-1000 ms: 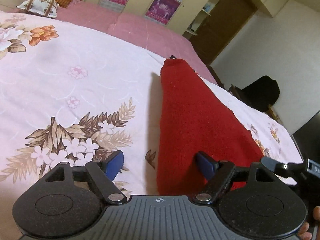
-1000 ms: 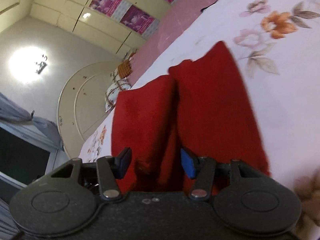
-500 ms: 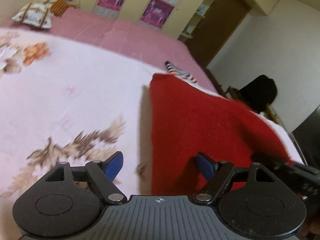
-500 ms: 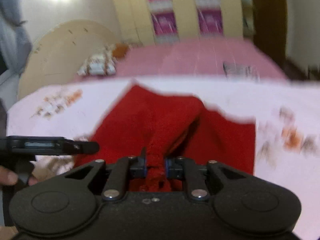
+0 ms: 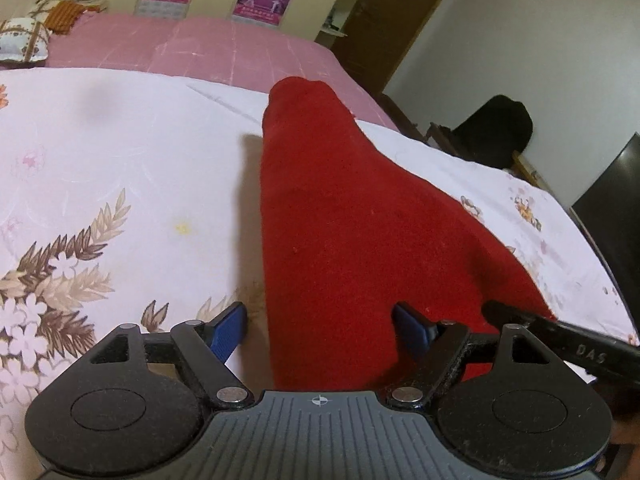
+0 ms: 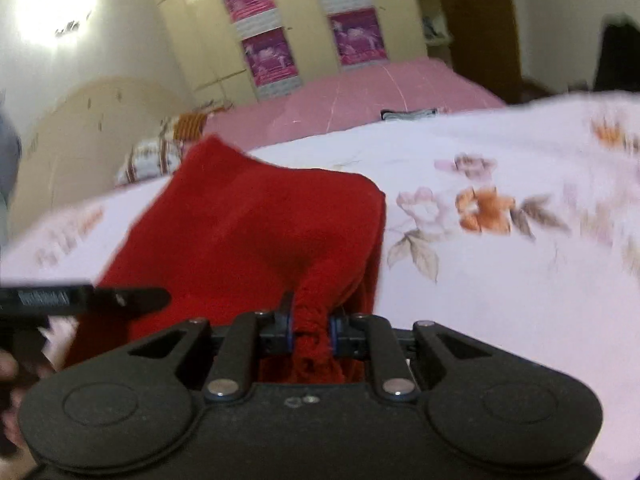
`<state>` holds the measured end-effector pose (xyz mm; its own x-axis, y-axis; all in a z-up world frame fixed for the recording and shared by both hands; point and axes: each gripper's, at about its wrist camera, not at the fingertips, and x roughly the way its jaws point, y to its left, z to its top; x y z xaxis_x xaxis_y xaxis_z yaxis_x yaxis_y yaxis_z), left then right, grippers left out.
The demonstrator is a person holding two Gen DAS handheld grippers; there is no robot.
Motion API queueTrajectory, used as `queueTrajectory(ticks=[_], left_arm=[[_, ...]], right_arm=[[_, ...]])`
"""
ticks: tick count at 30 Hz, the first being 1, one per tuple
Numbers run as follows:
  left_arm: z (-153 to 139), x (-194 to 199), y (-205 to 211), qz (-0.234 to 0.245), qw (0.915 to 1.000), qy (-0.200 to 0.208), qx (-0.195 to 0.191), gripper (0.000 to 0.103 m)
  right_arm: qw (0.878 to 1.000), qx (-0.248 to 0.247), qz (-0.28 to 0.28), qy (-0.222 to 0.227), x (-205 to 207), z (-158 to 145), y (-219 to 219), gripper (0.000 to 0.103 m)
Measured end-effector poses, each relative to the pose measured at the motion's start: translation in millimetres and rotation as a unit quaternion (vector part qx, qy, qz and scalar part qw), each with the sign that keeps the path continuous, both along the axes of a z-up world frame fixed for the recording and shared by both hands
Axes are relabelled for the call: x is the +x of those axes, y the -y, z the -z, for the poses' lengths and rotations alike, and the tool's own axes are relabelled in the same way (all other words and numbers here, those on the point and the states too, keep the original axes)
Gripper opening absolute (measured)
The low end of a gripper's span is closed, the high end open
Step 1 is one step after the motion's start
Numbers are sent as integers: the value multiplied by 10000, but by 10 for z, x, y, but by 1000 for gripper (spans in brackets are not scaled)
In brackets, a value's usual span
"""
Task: Fold small clothes
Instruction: 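Lay the hem over the collar and open both grippers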
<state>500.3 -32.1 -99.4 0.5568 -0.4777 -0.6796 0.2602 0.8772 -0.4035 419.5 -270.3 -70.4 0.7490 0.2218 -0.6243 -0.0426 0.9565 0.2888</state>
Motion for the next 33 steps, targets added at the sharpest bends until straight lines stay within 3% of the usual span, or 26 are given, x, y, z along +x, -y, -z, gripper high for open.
queueTrajectory(ticks=[3,4,7,9,11,13,15,17,18,20,22,23,25,29,33], left_arm=[[-21,34,-55,45,10000,-33,-18,80],[-21,41,-78,54,10000,-38,-23,80],[-9,59,-77,103,9999,-90,-59,80],[-7,82,-78,160,9998,-112,-55,80],[-7,110,-52,200,9997,-145,-78,80],[7,134,-86,236,9994,-188,-168,80],[42,154,-120,306,9993,-144,-180,80],[41,184,-88,358,9992,-139,-136,80],[29,191,-58,386,9992,-114,-50,80],[26,189,-34,355,9992,-35,174,95],[5,202,-34,311,9992,-67,231,96],[-57,189,-50,212,9995,-59,242,96],[-240,119,-95,85,9990,344,267,96],[-498,187,110,570,9942,889,-189,96],[-372,551,484,981,9922,765,85,96]], right_arm=[[9999,141,-65,49,55,-47,15,26],[9994,327,-9,66,77,-62,71,33],[9916,1263,219,142,93,-29,322,38],[9850,1695,320,100,233,32,450,38],[9818,1867,340,35,367,62,489,26],[9901,1350,224,313,382,-59,379,10],[9969,535,61,573,343,-148,185,10],[9997,-64,233,107,448,78,117,10],[9996,-54,265,103,441,191,138,10],[9994,-84,313,149,407,174,126,10],[9993,-264,244,126,395,107,72,11],[9991,-333,215,137,377,43,61,16],[9966,-594,365,431,260,-139,58,30],[9933,-813,-94,812,136,-372,-65,28],[9891,-1270,-416,612,389,-264,-327,24]])
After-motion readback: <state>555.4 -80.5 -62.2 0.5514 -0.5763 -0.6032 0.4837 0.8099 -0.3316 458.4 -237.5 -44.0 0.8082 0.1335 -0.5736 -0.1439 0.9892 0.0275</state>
